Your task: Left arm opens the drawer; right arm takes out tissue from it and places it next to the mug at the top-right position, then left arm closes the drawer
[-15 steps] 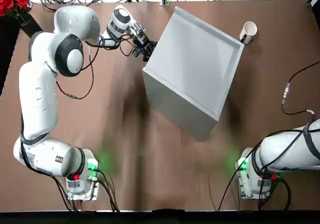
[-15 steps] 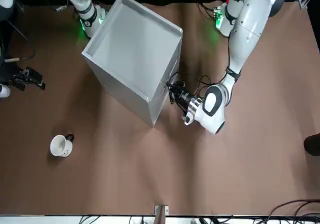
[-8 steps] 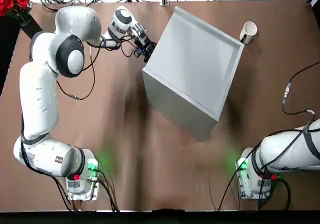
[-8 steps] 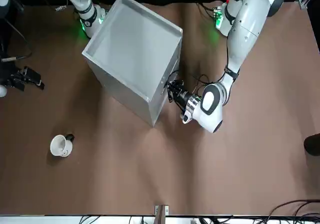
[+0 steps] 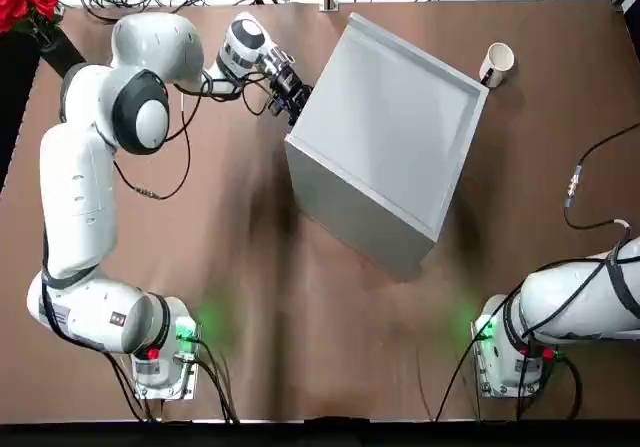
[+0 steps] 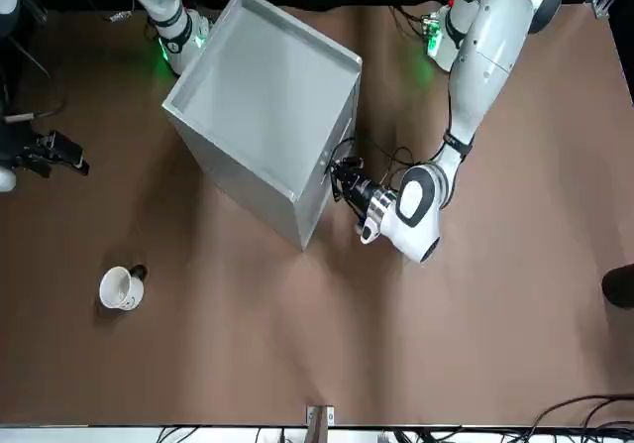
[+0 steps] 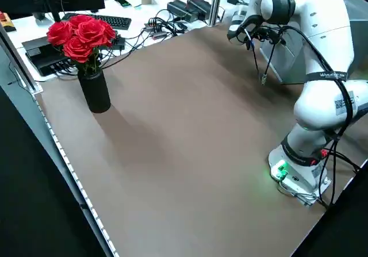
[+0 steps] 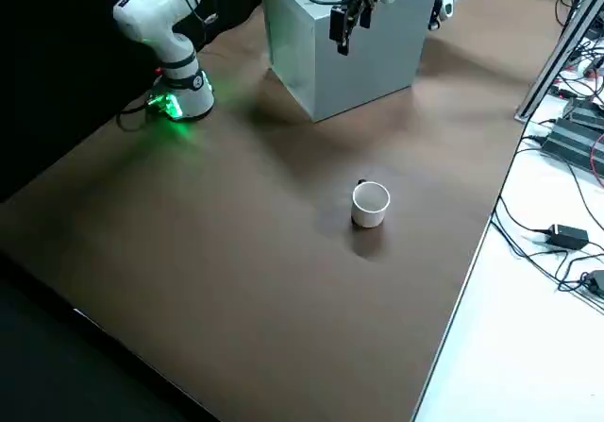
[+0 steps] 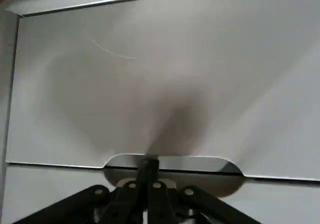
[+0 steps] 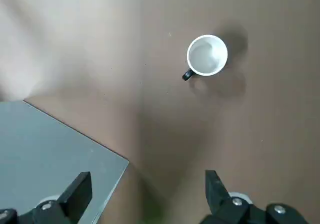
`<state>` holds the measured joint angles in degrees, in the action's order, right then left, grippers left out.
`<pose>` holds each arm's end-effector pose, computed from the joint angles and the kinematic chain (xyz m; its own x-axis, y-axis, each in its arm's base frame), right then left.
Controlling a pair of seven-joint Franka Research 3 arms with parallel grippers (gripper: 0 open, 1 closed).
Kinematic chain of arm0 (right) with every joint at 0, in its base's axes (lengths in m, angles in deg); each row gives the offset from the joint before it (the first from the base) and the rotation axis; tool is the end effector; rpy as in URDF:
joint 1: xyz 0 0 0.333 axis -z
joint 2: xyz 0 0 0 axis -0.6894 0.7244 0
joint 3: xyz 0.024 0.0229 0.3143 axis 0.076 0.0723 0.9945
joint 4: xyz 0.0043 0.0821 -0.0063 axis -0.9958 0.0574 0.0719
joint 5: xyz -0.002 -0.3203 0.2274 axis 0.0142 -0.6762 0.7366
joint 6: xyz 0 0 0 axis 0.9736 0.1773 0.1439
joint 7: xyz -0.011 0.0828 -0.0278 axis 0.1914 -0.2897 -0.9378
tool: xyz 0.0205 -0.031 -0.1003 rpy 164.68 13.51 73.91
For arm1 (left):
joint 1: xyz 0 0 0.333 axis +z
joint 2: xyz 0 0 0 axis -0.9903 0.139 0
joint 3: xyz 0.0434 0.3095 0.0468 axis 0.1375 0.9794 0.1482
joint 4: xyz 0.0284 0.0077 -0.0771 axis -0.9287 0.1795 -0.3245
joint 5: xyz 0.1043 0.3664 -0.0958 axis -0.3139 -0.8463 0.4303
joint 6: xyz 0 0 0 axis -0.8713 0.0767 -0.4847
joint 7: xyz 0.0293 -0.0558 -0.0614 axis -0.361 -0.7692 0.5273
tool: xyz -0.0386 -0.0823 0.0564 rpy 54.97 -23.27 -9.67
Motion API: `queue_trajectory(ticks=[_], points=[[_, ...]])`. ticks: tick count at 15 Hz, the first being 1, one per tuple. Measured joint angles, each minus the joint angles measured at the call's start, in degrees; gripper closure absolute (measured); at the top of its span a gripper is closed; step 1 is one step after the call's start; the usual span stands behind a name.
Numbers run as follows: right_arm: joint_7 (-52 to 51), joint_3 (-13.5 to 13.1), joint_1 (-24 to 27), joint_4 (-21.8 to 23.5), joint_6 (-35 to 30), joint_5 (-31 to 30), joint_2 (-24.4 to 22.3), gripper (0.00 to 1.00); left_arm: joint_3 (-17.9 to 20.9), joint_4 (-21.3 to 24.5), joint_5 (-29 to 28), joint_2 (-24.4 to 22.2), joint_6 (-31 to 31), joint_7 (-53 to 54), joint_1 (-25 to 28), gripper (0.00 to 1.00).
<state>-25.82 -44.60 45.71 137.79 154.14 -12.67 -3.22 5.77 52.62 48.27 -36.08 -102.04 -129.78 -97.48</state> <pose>0.5738 -0.0242 0.5948 0.9998 -0.0215 0.0010 -0.0213 -0.9949 -0.0983 0.5457 -0.3729 0.2102 0.1840 0.1999 -0.9624 0.7381 -0.6747 0.0009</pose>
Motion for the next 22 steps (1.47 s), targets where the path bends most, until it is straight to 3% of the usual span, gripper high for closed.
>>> queue_trajectory(ticks=[22], points=[[0.0,0.19,-0.22,-0.02,-0.46,0.0,-0.26,0.0,0.03,-2.26,0.8,2.45,3.52,0.32,0.35,0.99]])
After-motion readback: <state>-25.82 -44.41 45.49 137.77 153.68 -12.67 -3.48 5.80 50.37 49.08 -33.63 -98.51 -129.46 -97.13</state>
